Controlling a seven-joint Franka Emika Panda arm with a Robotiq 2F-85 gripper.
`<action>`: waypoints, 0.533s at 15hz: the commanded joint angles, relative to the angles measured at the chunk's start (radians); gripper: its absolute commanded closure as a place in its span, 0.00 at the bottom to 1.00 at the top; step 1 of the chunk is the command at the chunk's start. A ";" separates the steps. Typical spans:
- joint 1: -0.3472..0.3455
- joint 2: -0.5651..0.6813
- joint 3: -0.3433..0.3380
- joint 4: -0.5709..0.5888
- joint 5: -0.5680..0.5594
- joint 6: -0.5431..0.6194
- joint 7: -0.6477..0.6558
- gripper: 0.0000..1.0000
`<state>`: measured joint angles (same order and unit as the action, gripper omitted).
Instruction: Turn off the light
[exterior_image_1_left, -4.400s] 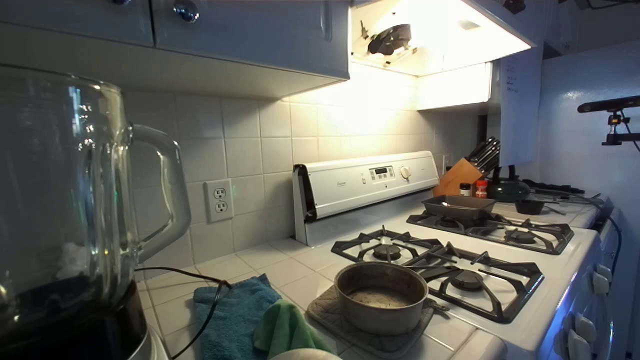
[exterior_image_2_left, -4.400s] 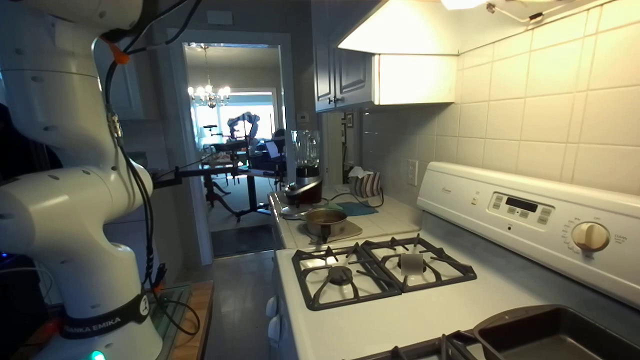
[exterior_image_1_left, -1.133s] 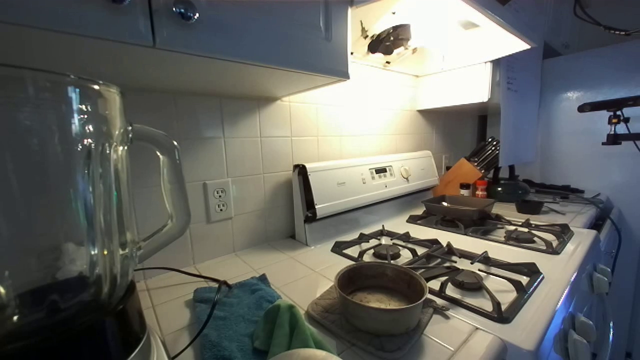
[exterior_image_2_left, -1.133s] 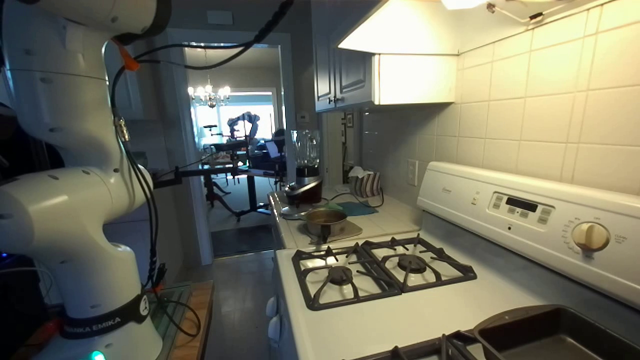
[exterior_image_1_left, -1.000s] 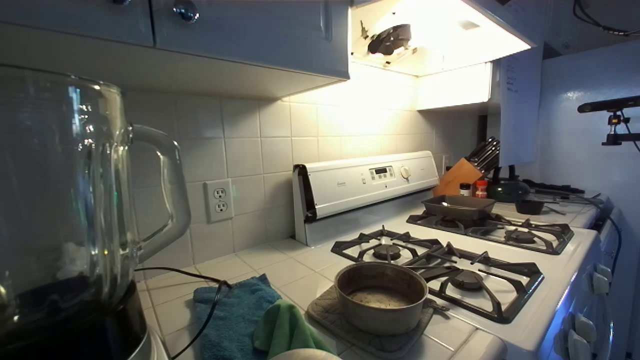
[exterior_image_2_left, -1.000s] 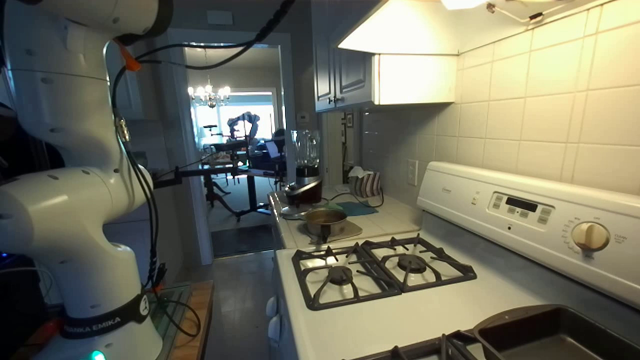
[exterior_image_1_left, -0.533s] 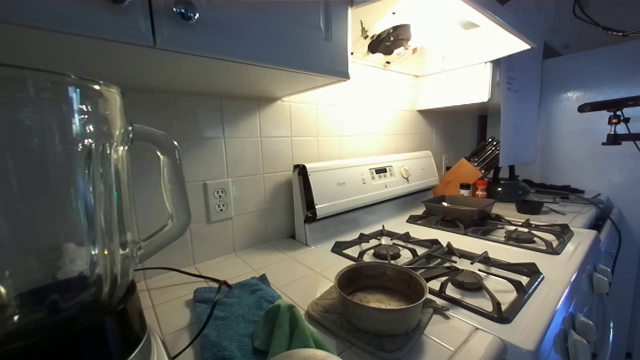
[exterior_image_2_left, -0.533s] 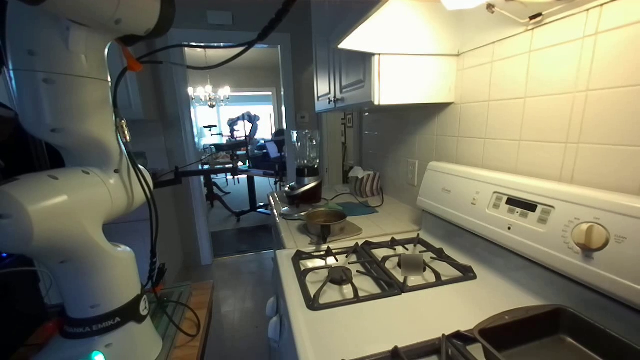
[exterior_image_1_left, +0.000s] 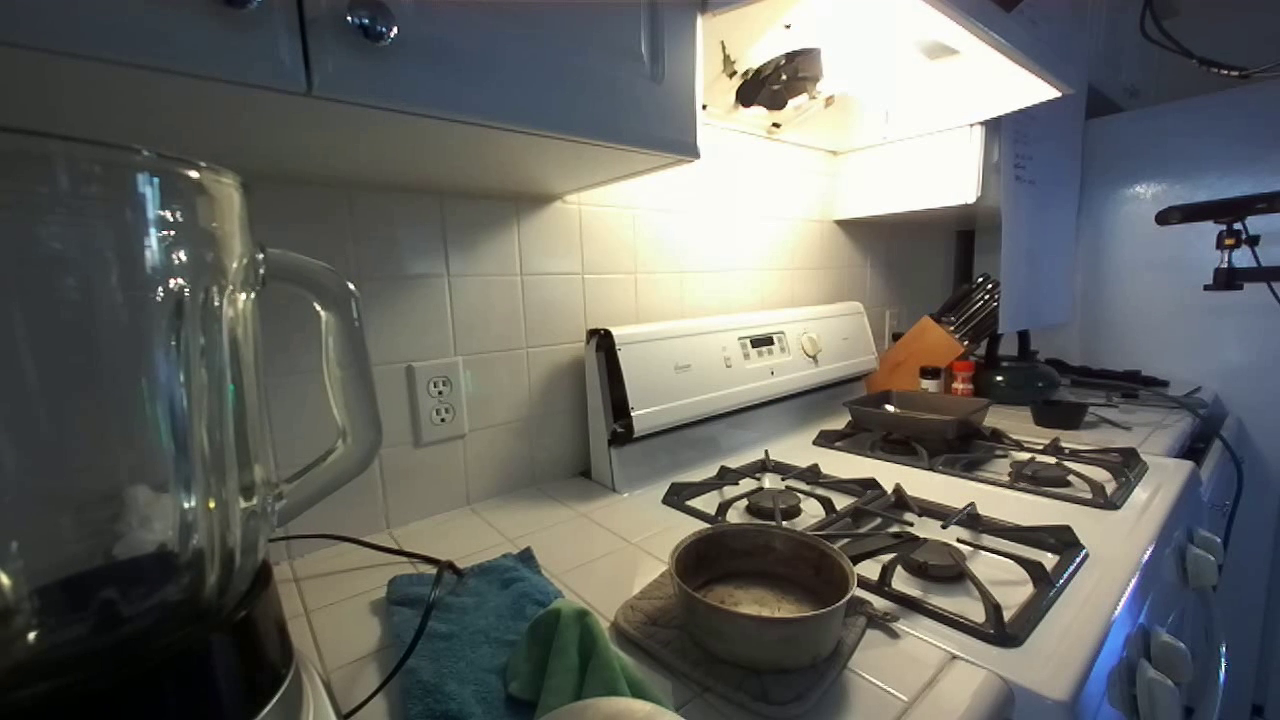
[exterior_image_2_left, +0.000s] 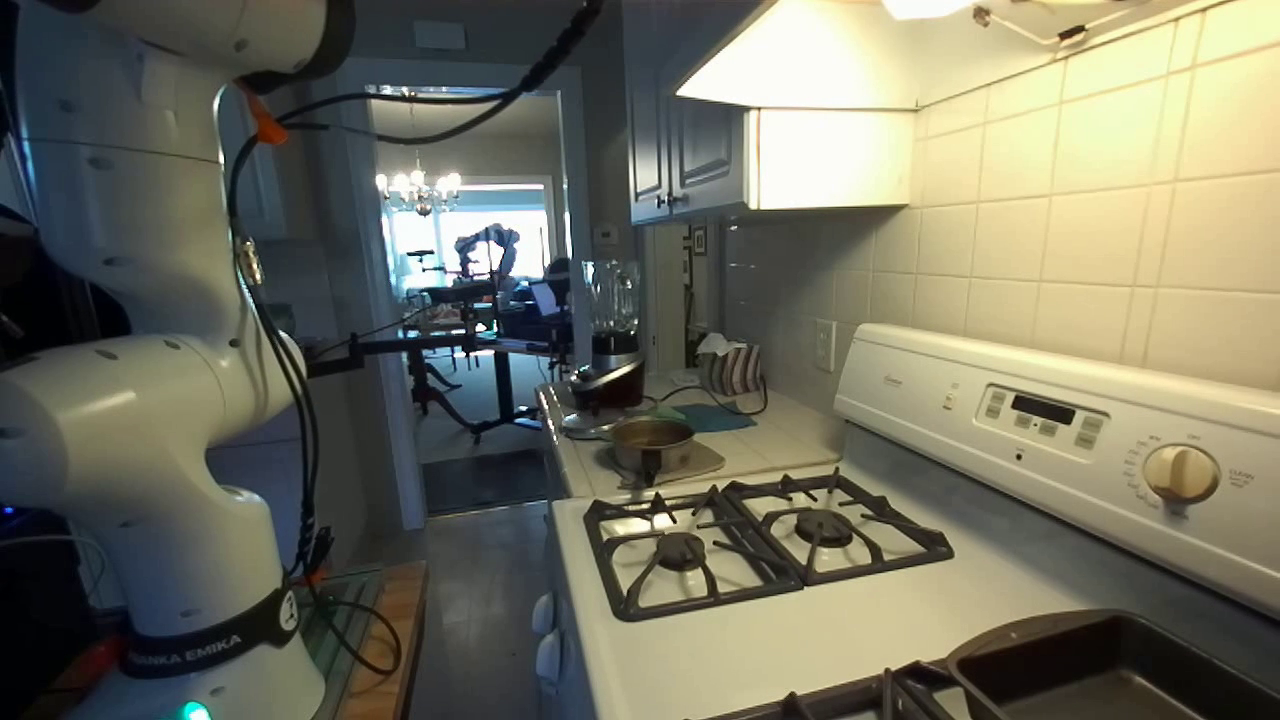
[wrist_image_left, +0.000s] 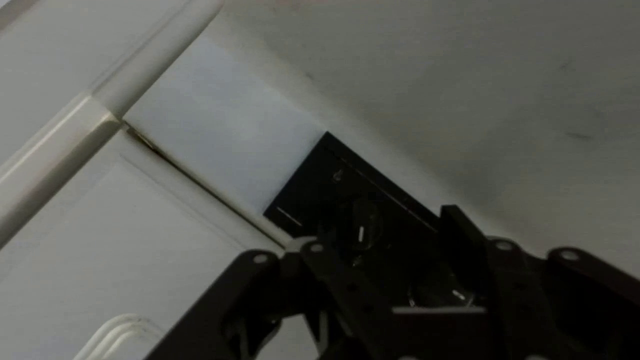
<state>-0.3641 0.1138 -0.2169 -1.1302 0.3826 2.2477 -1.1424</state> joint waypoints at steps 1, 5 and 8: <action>-0.004 0.048 -0.002 0.055 0.012 0.014 0.042 0.13; -0.006 0.064 -0.003 0.077 0.016 0.012 0.071 0.45; -0.008 0.069 -0.007 0.092 0.017 0.015 0.082 0.68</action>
<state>-0.3674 0.1465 -0.2233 -1.0907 0.3826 2.2533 -1.0840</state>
